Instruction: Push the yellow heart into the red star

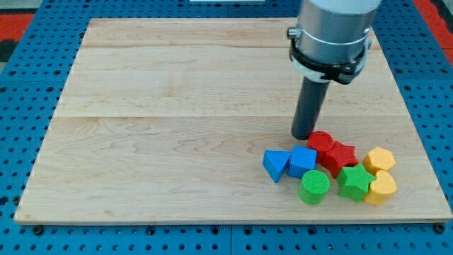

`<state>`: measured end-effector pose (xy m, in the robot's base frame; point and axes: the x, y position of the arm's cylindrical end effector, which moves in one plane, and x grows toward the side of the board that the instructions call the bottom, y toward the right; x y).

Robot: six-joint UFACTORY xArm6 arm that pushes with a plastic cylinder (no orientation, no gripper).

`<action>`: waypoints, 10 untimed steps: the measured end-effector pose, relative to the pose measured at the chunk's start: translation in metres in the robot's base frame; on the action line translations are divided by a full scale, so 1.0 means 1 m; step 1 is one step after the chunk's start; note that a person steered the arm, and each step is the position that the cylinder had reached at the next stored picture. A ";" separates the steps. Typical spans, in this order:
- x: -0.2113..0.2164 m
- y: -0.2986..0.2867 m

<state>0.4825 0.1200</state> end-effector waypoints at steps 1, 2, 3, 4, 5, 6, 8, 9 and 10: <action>-0.032 0.017; -0.049 0.095; 0.013 0.200; 0.109 0.208; 0.136 0.179; 0.134 0.144; 0.090 0.091; 0.062 0.091; 0.072 0.106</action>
<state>0.5547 0.2257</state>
